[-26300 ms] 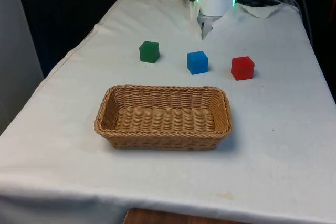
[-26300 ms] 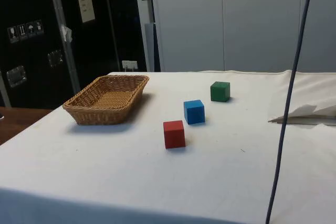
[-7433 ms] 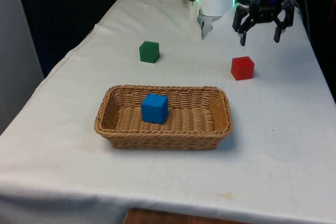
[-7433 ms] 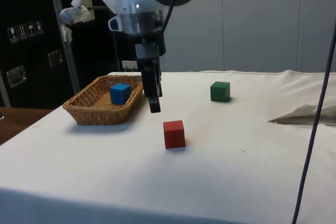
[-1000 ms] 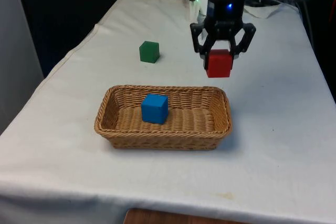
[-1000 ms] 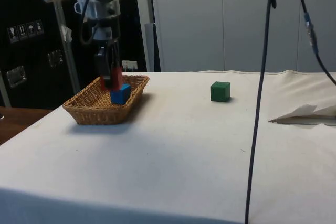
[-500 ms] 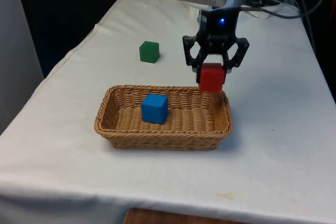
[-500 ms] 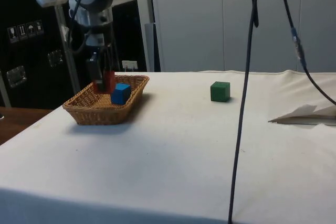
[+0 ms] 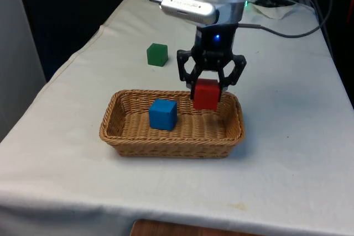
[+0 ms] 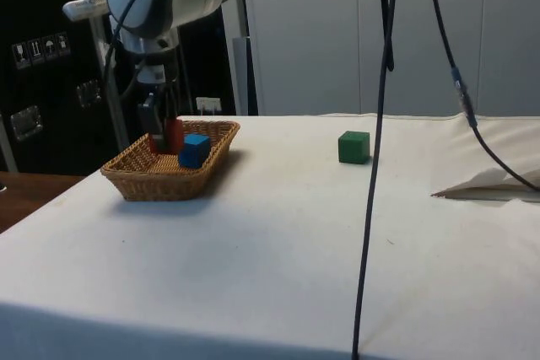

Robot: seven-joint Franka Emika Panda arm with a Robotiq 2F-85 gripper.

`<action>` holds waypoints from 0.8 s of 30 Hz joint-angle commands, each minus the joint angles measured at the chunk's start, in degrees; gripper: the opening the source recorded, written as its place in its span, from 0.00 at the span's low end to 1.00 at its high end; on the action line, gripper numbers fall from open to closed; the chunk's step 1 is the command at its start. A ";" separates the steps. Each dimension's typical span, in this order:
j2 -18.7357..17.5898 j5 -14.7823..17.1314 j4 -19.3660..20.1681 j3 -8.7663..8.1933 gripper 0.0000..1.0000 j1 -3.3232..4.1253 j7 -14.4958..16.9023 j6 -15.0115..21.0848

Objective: Pick up exactly two blocks and place them into the basket.

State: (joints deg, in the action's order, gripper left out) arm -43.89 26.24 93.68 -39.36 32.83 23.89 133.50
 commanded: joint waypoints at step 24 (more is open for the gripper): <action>-6.13 3.95 -3.21 -0.46 0.35 -1.09 0.86 1.32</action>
State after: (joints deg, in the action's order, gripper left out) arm -50.08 30.02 90.47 -39.94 31.86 24.58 134.59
